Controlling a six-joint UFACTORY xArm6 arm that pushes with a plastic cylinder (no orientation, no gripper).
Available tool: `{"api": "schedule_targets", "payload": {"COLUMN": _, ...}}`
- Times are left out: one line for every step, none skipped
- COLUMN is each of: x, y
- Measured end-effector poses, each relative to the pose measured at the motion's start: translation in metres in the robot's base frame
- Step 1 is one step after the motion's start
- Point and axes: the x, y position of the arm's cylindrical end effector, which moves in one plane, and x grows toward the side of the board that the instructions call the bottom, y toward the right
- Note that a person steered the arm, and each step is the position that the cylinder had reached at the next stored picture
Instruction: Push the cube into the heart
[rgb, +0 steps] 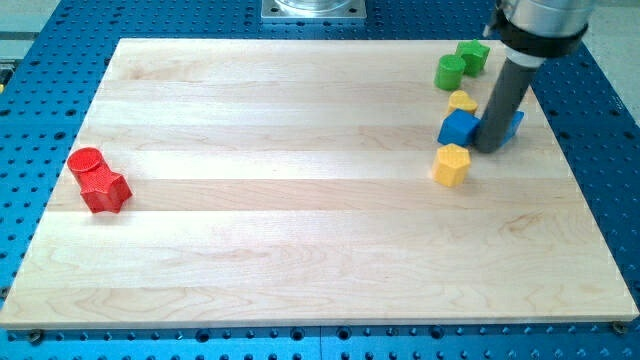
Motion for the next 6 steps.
{"api": "schedule_targets", "payload": {"x": 0.011, "y": -0.029}}
{"api": "schedule_targets", "payload": {"x": 0.034, "y": -0.052}}
{"api": "schedule_targets", "payload": {"x": 0.029, "y": -0.096}}
{"api": "schedule_targets", "payload": {"x": 0.016, "y": -0.094}}
{"api": "schedule_targets", "payload": {"x": -0.003, "y": -0.046}}
{"api": "schedule_targets", "payload": {"x": -0.034, "y": -0.028}}
